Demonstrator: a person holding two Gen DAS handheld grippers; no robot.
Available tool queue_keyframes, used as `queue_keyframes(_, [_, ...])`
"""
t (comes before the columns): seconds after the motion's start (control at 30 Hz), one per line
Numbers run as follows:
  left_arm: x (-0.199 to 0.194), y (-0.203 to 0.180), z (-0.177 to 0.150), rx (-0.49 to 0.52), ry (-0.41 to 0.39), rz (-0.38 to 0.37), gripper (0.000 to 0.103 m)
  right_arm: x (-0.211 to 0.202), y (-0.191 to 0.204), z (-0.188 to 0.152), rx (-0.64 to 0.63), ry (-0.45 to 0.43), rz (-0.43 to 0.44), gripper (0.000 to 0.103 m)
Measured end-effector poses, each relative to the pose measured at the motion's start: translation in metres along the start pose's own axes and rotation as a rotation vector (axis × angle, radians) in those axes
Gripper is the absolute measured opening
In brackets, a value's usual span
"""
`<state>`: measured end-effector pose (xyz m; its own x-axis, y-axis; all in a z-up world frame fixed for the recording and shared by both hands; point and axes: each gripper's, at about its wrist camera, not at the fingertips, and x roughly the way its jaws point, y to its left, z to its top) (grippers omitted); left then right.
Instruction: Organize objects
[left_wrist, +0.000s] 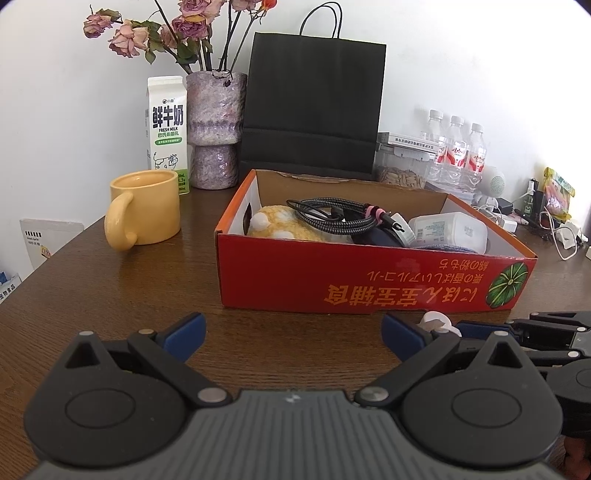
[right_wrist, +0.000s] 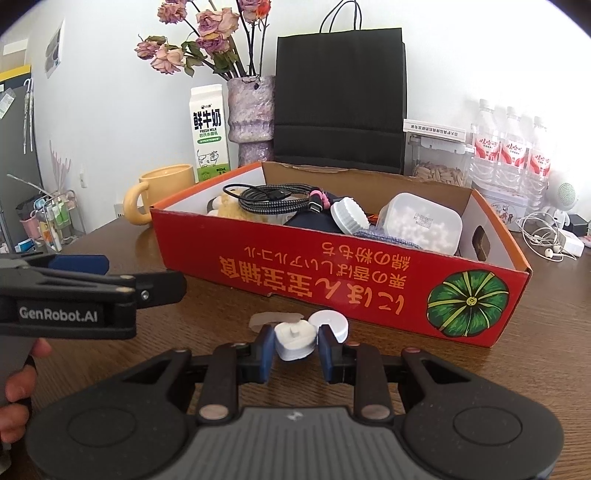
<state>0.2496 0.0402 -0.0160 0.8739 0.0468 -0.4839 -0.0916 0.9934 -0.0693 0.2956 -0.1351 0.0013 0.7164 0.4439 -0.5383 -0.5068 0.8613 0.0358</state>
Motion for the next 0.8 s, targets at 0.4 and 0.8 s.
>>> queue_keyframes(0.4, [0.009,-0.002,-0.001,0.031,0.044,0.004,0.103,-0.003,0.002,0.0,-0.011,-0.022,0.0,0.024])
queue_keyframes(0.8, [0.031,-0.018,0.01,0.212,0.144,-0.082,0.103,-0.009,-0.011,0.003,0.032,-0.05,-0.01,0.024])
